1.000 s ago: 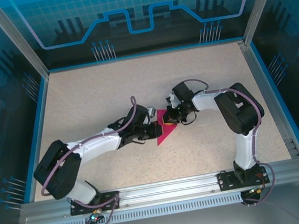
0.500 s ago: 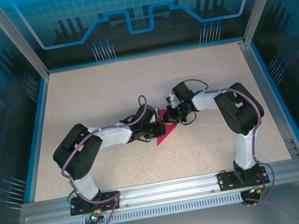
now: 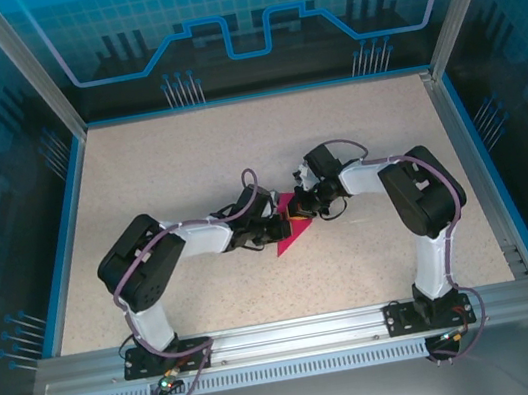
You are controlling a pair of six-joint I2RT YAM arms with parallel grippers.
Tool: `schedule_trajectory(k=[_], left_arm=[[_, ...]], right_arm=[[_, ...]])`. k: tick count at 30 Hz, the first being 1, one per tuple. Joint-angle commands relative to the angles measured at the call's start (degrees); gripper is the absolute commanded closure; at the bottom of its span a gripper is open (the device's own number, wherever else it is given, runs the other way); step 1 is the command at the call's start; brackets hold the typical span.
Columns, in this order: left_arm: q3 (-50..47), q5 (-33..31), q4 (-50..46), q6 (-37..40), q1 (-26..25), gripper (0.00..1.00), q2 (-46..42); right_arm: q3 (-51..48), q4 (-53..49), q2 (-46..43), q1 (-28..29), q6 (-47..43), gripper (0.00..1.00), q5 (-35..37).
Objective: Fold a paper plane with a square sheet of paper (pick it up from the middle)
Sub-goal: Fourth fold the wing at the center of the table.
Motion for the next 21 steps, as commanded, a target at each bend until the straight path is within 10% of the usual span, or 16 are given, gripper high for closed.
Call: schedule_trajectory(k=[1, 21], left_arm=[[-3.78, 4.58, -5.31, 2.99, 0.02, 0.95, -0.49], [-13.24, 5.77, -10.44, 3.34, -2.50, 0.99, -9.04]], right_arm=[[-2.46, -7.55, 5.08, -0.03, 0.17, 1.00, 10.06], [-2.68, -7.89, 4.44, -0.13, 0.78, 1.00, 11.34]])
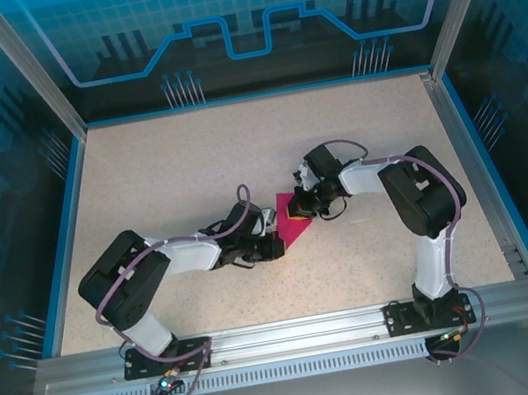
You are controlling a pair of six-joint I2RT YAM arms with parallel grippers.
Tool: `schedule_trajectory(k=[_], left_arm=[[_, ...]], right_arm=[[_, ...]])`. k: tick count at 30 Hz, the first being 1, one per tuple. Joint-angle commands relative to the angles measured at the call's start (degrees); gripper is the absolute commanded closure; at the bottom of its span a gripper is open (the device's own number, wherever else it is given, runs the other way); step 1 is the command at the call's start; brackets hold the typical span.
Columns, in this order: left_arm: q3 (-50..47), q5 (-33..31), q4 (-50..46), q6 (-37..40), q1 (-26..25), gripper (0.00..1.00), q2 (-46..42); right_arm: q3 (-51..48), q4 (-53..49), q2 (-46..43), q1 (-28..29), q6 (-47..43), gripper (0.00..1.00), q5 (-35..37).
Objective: Fold a paper plane with a square sheet of paper (pick it up from the middle)
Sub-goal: Fourth fold the wing at the center of the table.
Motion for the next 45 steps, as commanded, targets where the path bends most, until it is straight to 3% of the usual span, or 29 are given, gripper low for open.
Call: schedule_trajectory(k=[1, 6, 12, 15, 19, 28, 39, 45], left_arm=[[-3.23, 1.86, -10.61, 0.43, -1.23, 0.99, -1.23], [-1.85, 0.33, -12.12, 0.05, -1.16, 0.99, -6.29], [-1.68, -6.39, -2.99, -5.01, -1.23, 0.98, -13.69], [-1.39, -8.75, 0.41, -7.15, -1.18, 0.98, -11.31], [0.59, -7.11, 3.40, -8.31, -1.23, 1.00, -4.93], [1.62, -7.55, 3.42, -8.12, -0.99, 1.00, 0.88], [0.58, -7.95, 0.97, -8.28, -1.06, 1.00, 1.92], [0.18, -7.71, 0.82, -8.37, -1.05, 1.00, 1.98]], right_arm=[[-2.68, -7.75, 4.47, -0.12, 0.35, 1.00, 11.06], [-2.68, -7.43, 4.32, -0.13, 0.35, 1.00, 10.60], [-2.36, -5.61, 3.09, -0.06, 0.44, 1.00, 8.43], [-2.12, -4.31, 2.21, -0.08, 0.70, 1.00, 7.17], [-1.44, -3.71, 1.49, -0.12, 0.79, 1.00, 6.16], [-1.21, -2.66, -0.22, -0.07, 0.43, 1.00, 4.65], [-3.70, -0.50, -9.86, 2.03, 0.03, 0.99, 4.28], [-4.62, -0.49, -7.98, 5.28, 1.69, 0.99, 4.69]])
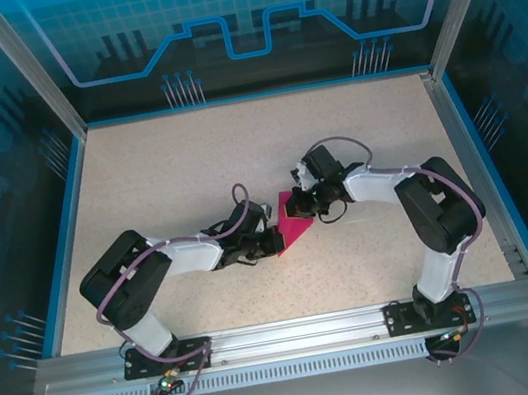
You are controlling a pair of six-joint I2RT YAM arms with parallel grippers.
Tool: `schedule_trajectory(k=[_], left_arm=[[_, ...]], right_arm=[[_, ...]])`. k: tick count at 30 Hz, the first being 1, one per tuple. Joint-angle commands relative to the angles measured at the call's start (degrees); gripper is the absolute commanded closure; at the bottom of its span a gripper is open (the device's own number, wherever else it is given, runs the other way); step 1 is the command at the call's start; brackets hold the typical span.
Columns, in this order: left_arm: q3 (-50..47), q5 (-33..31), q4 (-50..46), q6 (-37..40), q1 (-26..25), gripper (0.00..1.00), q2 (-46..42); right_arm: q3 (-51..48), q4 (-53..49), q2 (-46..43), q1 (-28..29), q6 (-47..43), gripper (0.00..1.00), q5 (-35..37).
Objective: Fold a paper plane with a square sheet of paper (pick it up from the middle)
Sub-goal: Fourth fold the wing at the center of the table.
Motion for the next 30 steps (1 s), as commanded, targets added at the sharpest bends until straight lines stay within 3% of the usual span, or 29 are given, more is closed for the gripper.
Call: schedule_trajectory(k=[1, 14, 30], left_arm=[[-0.34, -0.49, -2.28, -0.82, -0.20, 1.00, 1.38], [-0.12, -0.53, -3.93, -0.87, -0.20, 1.00, 1.26], [-0.01, 2.90, -7.87, 0.10, -0.16, 1.00, 2.47]], right_arm=[[-1.37, -0.77, 1.31, 1.80, 1.45, 0.99, 0.61], [0.32, -2.23, 6.88, 3.41, 0.36, 1.00, 0.63], [7.27, -4.94, 12.04, -10.50, -3.62, 1.00, 0.17]])
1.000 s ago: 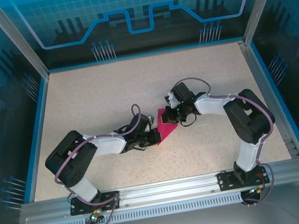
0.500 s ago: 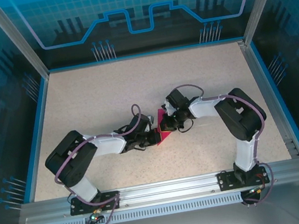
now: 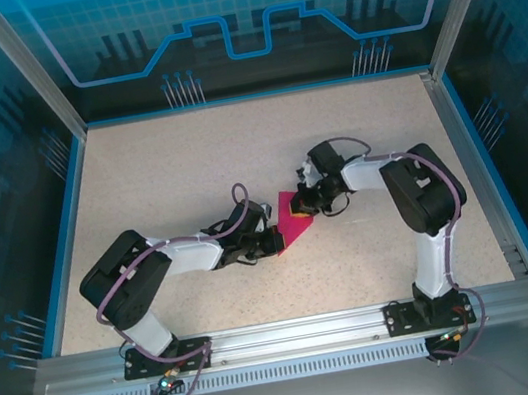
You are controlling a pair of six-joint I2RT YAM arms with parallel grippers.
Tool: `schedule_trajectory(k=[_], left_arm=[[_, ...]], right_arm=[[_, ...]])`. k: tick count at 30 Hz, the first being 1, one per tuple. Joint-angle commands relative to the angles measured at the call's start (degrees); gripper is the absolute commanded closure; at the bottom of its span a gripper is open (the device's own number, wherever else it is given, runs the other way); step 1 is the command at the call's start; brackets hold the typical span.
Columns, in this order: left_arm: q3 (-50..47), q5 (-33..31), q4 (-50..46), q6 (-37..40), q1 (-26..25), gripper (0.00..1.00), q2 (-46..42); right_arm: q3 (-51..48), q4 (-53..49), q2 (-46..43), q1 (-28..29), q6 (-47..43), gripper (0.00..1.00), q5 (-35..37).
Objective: Fold a paper plane with a square sheet of paper (pick it up from the middle)
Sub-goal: Fourth fold the wing at the center of the table, then pick up the paper from the center of the table.
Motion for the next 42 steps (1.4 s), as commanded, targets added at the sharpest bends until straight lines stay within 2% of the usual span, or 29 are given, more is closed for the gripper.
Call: schedule_trajectory(k=[1, 13, 18, 20, 24, 26, 30, 34, 39, 42], left_arm=[[-0.20, 2.59, -6.99, -0.07, -0.20, 1.00, 2.48], [0.48, 2.40, -8.11, 0.59, -0.27, 1.00, 1.90], [2.32, 2.50, -9.21, 1.56, -0.26, 1.00, -0.36], [3.77, 2.21, -9.82, 1.63, -0.26, 0.93, -2.40], [5.81, 0.45, -9.86, 0.73, -0.24, 0.71, -7.14], [5.94, -1.45, -10.26, 0.17, -0.23, 0.64, -9.03], [5.34, -7.01, -12.15, -0.31, -0.04, 0.49, -11.62], [2.33, -9.97, -10.90, -3.43, 1.34, 0.36, -13.81], [-1.08, -9.00, -9.18, -6.48, 4.62, 0.23, -15.80], [-2.58, -8.62, -8.95, -6.21, 6.24, 0.12, -16.87]], right_arm=[[2.26, -2.53, 2.55, -3.91, -2.15, 0.99, 5.80], [11.27, -6.71, 4.47, -8.47, -3.52, 0.99, 9.31], [10.06, -6.79, -1.55, -9.02, -4.47, 0.94, 8.69], [7.30, -6.16, -5.78, -8.58, -4.63, 0.88, 8.69], [-0.92, -3.93, -14.53, -7.20, -4.23, 0.66, 8.05], [-4.67, -3.22, -17.60, -6.29, -3.76, 0.57, 7.14], [-8.67, -1.77, -19.74, -2.88, -3.20, 0.46, 3.35], [-8.83, -0.64, -17.68, 1.10, -2.63, 0.43, 3.33], [-7.63, 2.08, -12.91, 3.47, -1.05, 0.48, 3.02], [-6.83, 2.48, -10.40, 4.03, 0.25, 0.51, 4.27]])
